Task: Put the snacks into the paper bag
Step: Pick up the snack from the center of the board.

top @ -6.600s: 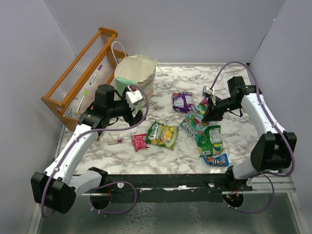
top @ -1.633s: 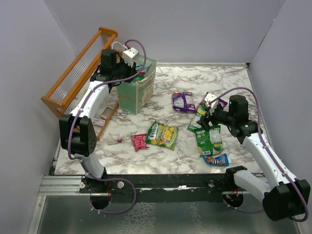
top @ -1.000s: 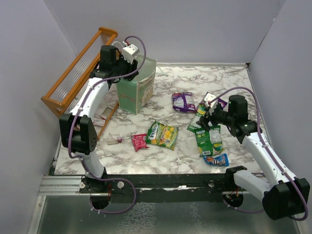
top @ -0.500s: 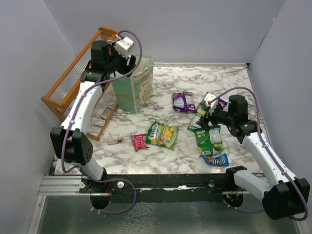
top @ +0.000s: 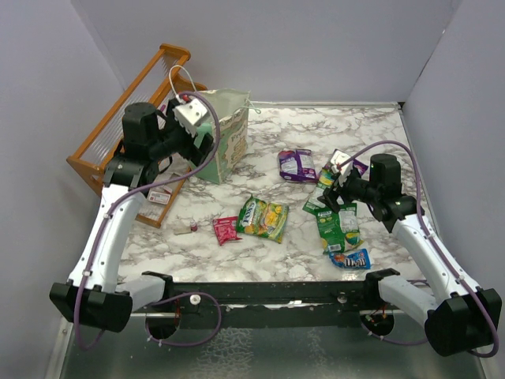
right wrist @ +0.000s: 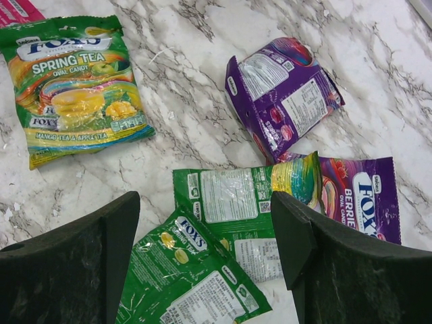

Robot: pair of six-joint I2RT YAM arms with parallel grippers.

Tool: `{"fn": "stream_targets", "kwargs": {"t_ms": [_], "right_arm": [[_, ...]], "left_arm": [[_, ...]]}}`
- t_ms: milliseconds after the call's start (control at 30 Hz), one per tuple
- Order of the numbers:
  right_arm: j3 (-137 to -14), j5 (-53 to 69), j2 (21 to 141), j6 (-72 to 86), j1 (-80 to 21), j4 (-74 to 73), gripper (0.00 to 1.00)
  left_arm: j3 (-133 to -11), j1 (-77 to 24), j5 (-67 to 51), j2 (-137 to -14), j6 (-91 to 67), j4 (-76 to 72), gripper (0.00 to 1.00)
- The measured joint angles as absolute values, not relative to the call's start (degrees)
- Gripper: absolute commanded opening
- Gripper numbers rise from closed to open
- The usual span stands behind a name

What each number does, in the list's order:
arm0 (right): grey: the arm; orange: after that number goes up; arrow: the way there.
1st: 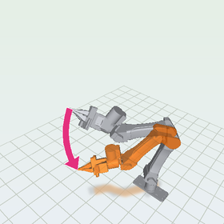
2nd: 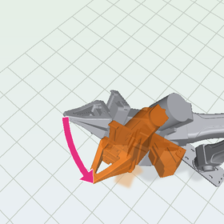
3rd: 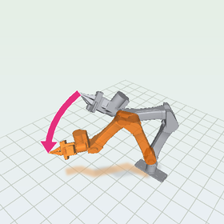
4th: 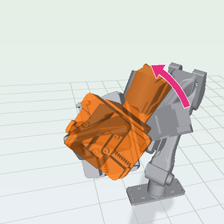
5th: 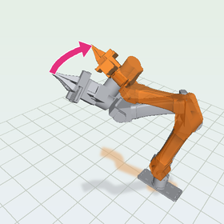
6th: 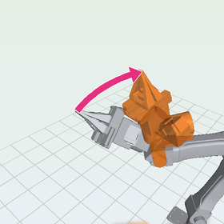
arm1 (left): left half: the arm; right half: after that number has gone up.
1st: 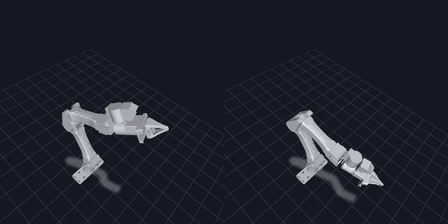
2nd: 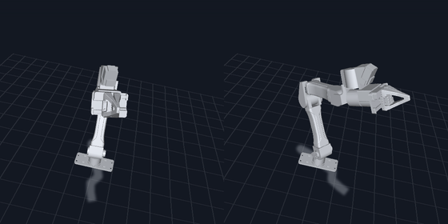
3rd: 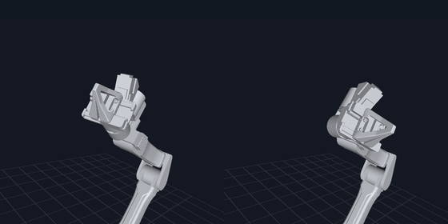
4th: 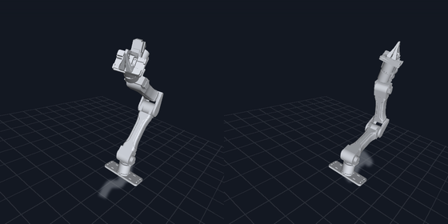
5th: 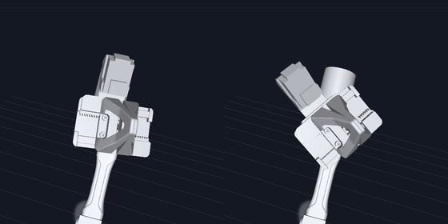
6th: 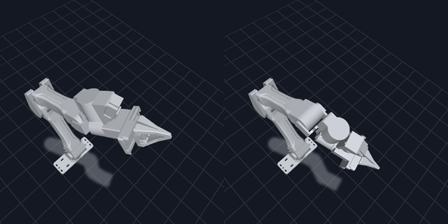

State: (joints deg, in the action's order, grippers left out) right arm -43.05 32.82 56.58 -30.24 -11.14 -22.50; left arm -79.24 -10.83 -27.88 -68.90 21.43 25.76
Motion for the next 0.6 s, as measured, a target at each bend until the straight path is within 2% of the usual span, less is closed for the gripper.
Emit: {"fn": "stream_targets", "kwargs": {"t_ms": [300, 600], "right_arm": [[-43.03, 32.45, 56.58, -30.06, -11.14, -22.41, 0.79], [-43.0, 32.38, 56.6, -29.76, -10.24, -22.24, 0.79]], "left_arm": [[-56.62, -18.2, -33.93, -59.11, 22.81, 29.32, 0.85], [-44.23, -22.13, -34.94, -64.53, 25.23, 21.82, 0.83]]}}
